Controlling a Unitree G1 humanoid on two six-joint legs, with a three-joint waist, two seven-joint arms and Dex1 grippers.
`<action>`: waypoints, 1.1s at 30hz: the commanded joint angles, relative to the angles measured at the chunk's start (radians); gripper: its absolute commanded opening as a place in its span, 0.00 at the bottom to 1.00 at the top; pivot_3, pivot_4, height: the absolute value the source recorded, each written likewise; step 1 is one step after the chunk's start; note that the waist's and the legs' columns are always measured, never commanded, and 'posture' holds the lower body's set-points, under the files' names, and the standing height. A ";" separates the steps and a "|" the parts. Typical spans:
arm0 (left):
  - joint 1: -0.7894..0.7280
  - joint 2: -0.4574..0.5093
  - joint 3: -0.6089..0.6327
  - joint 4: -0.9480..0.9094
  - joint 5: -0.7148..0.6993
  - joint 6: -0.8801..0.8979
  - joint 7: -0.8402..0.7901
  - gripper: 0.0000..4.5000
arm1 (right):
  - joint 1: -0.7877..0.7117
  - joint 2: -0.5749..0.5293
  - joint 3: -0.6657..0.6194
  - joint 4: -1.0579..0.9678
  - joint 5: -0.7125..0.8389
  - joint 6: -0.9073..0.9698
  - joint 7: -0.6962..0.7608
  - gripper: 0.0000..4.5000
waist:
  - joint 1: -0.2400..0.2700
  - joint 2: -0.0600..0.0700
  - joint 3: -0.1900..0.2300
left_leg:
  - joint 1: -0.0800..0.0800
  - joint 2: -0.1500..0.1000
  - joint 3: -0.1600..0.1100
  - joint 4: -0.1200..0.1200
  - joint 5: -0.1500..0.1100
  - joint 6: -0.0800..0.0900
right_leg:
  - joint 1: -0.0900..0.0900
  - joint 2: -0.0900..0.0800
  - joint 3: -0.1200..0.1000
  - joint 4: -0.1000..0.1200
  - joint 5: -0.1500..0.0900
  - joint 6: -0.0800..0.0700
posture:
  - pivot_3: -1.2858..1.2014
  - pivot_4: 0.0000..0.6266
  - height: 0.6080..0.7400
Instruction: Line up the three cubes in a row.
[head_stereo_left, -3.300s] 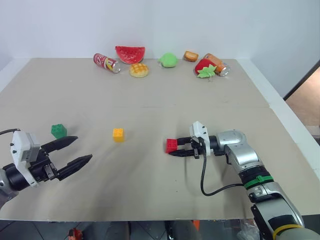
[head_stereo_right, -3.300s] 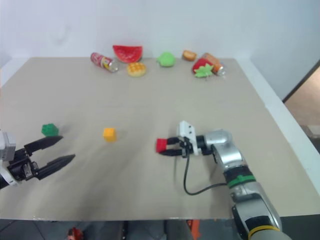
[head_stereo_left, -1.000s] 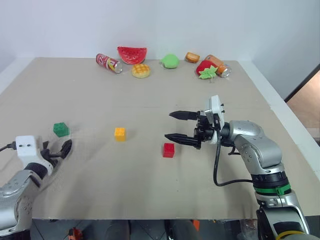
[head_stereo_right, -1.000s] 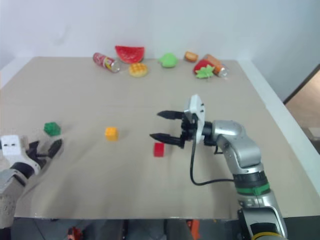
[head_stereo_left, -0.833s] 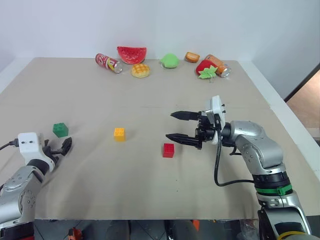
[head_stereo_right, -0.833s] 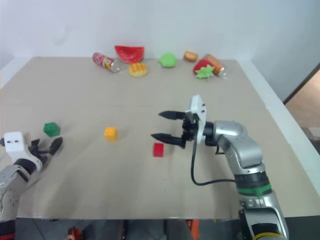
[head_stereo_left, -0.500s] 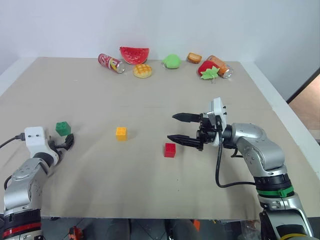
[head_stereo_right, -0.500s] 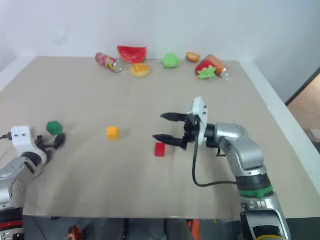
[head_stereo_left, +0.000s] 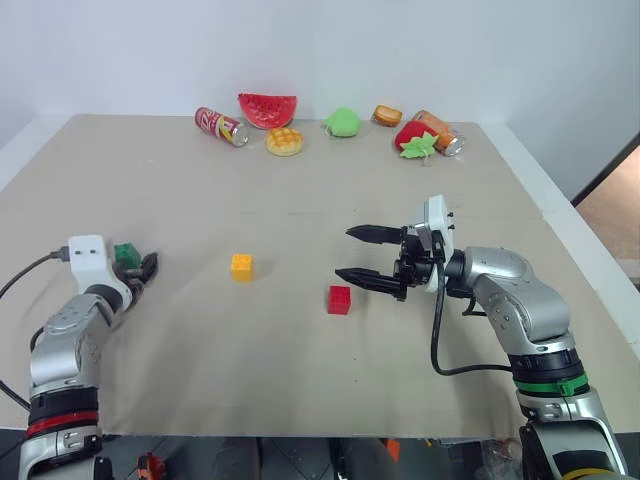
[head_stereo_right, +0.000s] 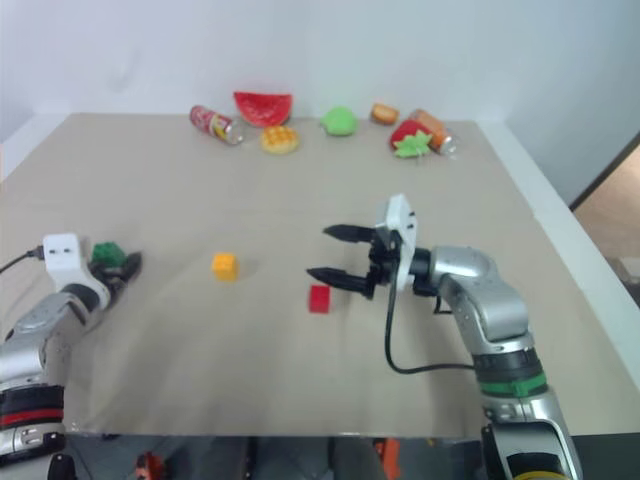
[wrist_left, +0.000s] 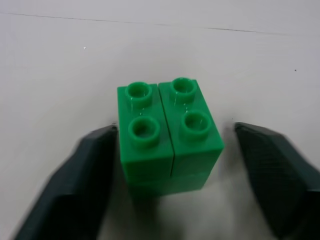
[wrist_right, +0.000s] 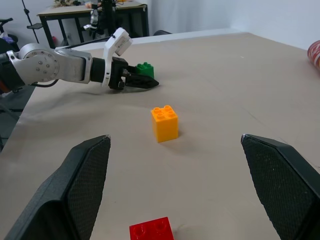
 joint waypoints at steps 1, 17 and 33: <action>0.004 -0.004 0.009 -0.021 0.001 -0.012 0.004 0.44 | 0.001 -0.008 -0.021 -0.021 0.002 -0.020 -0.009 0.97 | 0.000 0.000 0.000 | 0.000 0.000 0.000 0.000 0.000 0.000 | 0.000 0.000 0.000 0.000 0.000 0.000 | 0.52 0.24 1.00; -0.158 0.072 0.020 -0.038 -0.090 -0.027 -0.146 0.30 | -0.014 -0.014 -0.018 0.006 -0.022 -0.044 -0.014 0.97 | 0.001 -0.001 0.000 | 0.000 0.000 0.000 0.000 0.001 -0.001 | 0.000 0.000 0.000 0.000 0.001 0.001 | 0.52 0.24 1.00; -0.517 0.071 -0.612 -0.060 -0.106 -0.048 -1.113 0.30 | 0.111 -0.056 -0.090 -0.167 0.005 0.001 -0.126 0.97 | 0.000 -0.001 0.000 | -0.003 0.000 0.000 0.000 0.001 -0.002 | -0.002 0.001 0.001 -0.001 0.000 0.002 | 0.52 0.24 1.00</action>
